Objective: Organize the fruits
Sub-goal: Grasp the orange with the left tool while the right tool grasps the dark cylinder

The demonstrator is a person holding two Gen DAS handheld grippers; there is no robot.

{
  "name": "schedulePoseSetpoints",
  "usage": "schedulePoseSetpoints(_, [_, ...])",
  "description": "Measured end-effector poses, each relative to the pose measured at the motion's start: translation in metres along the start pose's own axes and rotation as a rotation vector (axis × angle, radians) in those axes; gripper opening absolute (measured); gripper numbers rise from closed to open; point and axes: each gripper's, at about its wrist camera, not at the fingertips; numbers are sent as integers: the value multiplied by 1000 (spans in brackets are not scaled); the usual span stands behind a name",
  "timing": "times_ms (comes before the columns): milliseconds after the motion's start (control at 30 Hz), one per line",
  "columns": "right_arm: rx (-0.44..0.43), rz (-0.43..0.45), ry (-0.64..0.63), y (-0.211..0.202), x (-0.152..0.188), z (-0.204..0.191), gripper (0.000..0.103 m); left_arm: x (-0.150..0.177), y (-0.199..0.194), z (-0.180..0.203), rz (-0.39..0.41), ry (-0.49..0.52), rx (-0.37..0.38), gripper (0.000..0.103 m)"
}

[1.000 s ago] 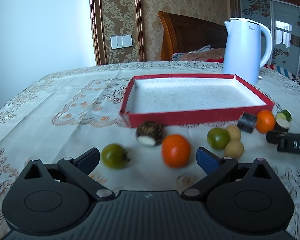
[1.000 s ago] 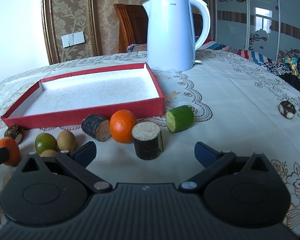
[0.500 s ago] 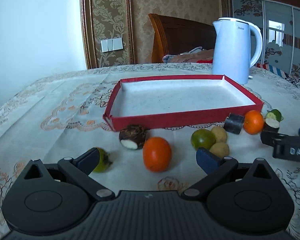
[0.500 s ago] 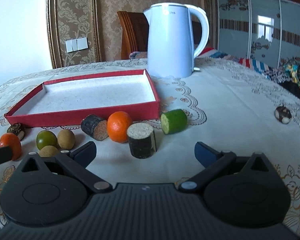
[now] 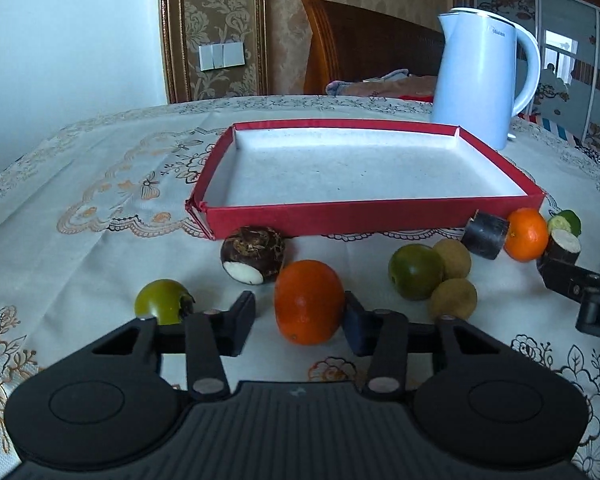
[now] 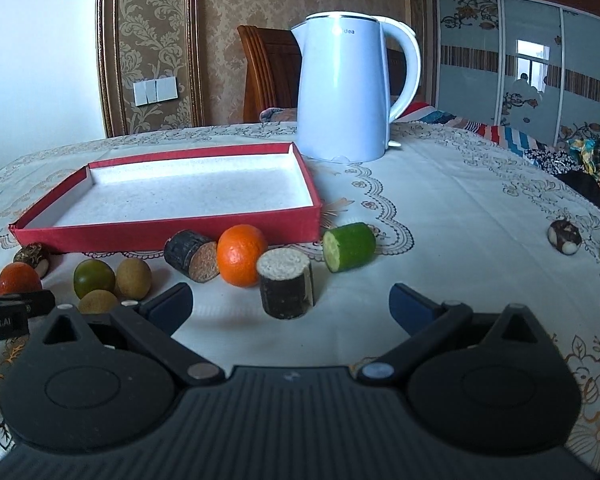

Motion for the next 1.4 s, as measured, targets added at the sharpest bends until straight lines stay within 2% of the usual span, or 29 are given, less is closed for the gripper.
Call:
schedulePoseSetpoints(133, [-14,-5,16,1,0,3,103,0,0,-2,7,-4,15,32])
schedulePoseSetpoints(400, [-39,-27,7,-4,0,12,103,0,-2,-3,19,-12,35,31])
schedulePoseSetpoints(667, [-12,-2,32,-14,-4,42,103,0,-5,-6,39,-26,35,31])
schedulePoseSetpoints(933, [-43,-54,-45,5,-14,25,82,0,-3,-6,29,-28,38,31])
schedulePoseSetpoints(1167, [-89,-115,-36,23,-15,18,52,0,-3,-5,25,-24,39,31])
schedulePoseSetpoints(1300, [-90,-113,-44,28,-16,15,39,0,-3,-5,22,-23,40,31])
schedulePoseSetpoints(1400, [-96,-120,-56,32,-17,11,36,0,-3,-5,22,-22,40,31])
Point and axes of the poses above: each gripper's, at about its wrist camera, not at the fingertips, and y roughly the way its jaws point, z to its right, x to its underside, and after that the axes turned 3 degrees about -z, right-handed
